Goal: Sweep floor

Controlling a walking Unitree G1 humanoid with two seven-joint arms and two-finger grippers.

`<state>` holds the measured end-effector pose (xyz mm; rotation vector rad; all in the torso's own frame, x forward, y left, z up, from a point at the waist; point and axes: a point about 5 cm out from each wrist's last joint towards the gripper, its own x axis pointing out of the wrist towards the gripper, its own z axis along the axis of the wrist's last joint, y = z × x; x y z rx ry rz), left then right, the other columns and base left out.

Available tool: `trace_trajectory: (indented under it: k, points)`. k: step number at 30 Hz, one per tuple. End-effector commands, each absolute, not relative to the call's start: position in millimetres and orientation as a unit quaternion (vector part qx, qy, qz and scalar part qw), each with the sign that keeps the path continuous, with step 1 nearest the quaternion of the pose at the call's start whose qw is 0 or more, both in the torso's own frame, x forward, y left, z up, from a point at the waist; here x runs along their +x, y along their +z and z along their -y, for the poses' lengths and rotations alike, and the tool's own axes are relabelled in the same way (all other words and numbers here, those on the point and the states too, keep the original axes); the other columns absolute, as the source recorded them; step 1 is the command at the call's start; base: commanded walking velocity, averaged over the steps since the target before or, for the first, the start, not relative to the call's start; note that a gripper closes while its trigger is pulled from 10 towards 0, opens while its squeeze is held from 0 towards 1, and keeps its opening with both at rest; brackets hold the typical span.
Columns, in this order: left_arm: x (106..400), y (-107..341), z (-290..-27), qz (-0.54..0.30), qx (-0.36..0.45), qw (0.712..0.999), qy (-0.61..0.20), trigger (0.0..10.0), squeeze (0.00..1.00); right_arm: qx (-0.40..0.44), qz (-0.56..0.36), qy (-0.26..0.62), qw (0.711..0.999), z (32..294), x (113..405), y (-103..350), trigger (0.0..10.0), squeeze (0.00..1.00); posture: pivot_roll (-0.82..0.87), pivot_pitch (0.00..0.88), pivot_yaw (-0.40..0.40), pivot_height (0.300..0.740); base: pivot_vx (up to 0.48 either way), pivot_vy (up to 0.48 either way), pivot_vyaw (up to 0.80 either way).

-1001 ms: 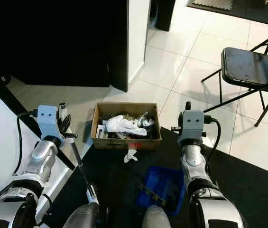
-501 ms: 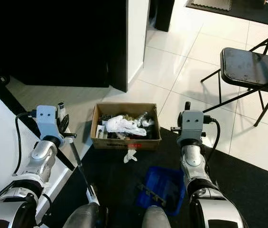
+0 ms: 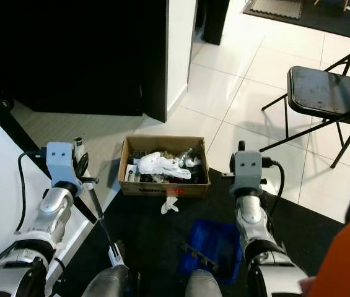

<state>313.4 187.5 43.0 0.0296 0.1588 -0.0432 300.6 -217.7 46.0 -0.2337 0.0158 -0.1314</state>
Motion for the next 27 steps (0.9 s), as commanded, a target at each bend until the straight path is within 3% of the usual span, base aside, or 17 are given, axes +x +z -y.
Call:
trace_trajectory:
  k: [1, 11, 16, 22, 25, 27]
  points:
    - [319, 50, -195, -0.074, 0.02, 0.997, -0.011, 10.0, 0.0, -0.118, -0.001, -0.075, 0.99, 222, 307, 54, 10.0, 0.0, 0.02, 0.0, 0.0, 0.74, 0.0, 0.0, 0.0]
    - [287, 19, -197, -0.113, 0.016, 0.993, -0.005, 10.0, 0.0, -0.119, -0.022, -0.058, 0.991, 218, 291, 36, 10.0, 0.0, 0.02, 0.0, -0.029, 0.74, 0.0, 0.0, 0.0]
    - [295, 26, -198, -0.104, 0.019, 0.994, -0.006, 10.0, 0.0, -0.124, -0.014, -0.06, 0.99, 222, 299, 45, 10.0, 0.0, 0.02, 0.0, -0.031, 0.74, 0.0, 0.0, 0.0]
    - [330, 65, -200, -0.052, 0.032, 0.998, -0.015, 10.0, 0.0, -0.13, 0.025, -0.073, 0.989, 233, 325, 79, 10.0, 0.0, 0.01, 0.0, -0.015, 0.74, 0.0, 0.0, 0.0]
    - [325, 60, -198, -0.059, 0.05, 0.997, -0.026, 10.0, 0.0, -0.133, 0.019, -0.072, 0.988, 233, 322, 75, 10.0, 0.0, 0.01, 0.0, -0.011, 0.74, 0.0, 0.0, 0.0]
    - [303, 35, -195, -0.088, 0.048, 0.995, -0.031, 10.0, 0.0, -0.129, 0.003, -0.06, 0.99, 226, 307, 57, 10.0, 0.0, 0.01, 0.0, -0.003, 0.74, 0.0, 0.0, 0.0]
